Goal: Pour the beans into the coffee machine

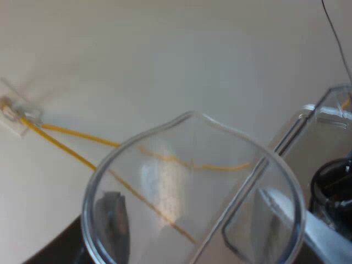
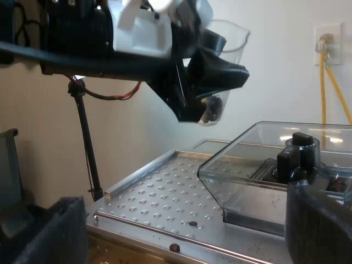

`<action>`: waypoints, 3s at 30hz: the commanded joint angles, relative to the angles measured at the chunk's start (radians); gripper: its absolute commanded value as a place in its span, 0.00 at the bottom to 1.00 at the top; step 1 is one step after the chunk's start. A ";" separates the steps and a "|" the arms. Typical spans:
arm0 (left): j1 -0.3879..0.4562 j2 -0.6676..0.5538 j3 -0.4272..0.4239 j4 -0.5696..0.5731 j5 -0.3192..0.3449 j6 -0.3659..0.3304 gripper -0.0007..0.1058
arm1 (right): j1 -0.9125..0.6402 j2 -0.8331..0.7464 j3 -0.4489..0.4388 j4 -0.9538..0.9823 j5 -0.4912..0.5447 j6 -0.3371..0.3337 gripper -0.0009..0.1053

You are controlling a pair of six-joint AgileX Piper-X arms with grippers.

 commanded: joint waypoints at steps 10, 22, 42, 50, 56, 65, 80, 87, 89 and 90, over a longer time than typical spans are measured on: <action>-0.003 -0.002 -0.008 -0.023 0.022 0.365 0.35 | 0.003 -0.004 -0.012 -0.007 -0.001 0.000 0.75; -0.003 -0.002 -0.008 -0.021 0.091 0.766 0.35 | 0.003 -0.004 -0.012 -0.007 -0.001 0.000 0.75; -0.003 -0.002 0.061 -0.024 0.104 1.205 0.35 | 0.003 -0.004 -0.012 -0.007 -0.001 0.020 0.75; -0.003 -0.002 0.072 -0.024 0.125 1.342 0.35 | 0.003 -0.004 -0.012 -0.007 -0.001 0.020 0.75; -0.003 -0.002 0.072 -0.024 0.125 1.424 0.35 | 0.003 -0.004 -0.012 -0.007 -0.001 0.020 0.75; -0.003 -0.002 0.072 -0.024 0.125 1.496 0.35 | 0.003 -0.004 -0.012 -0.007 -0.001 0.020 0.75; -0.003 -0.002 0.072 -0.024 0.125 1.533 0.35 | 0.003 -0.004 -0.012 -0.007 -0.001 0.020 0.75; -0.003 -0.002 0.072 -0.024 0.125 1.422 0.35 | 0.003 -0.004 -0.012 -0.007 -0.001 0.020 0.75; -0.006 -0.016 0.072 -0.005 0.151 1.293 0.35 | 0.003 -0.004 -0.012 -0.007 -0.001 0.020 0.75; -0.006 -0.023 0.072 -0.001 0.158 1.265 0.35 | 0.003 -0.004 -0.012 -0.007 -0.001 0.020 0.75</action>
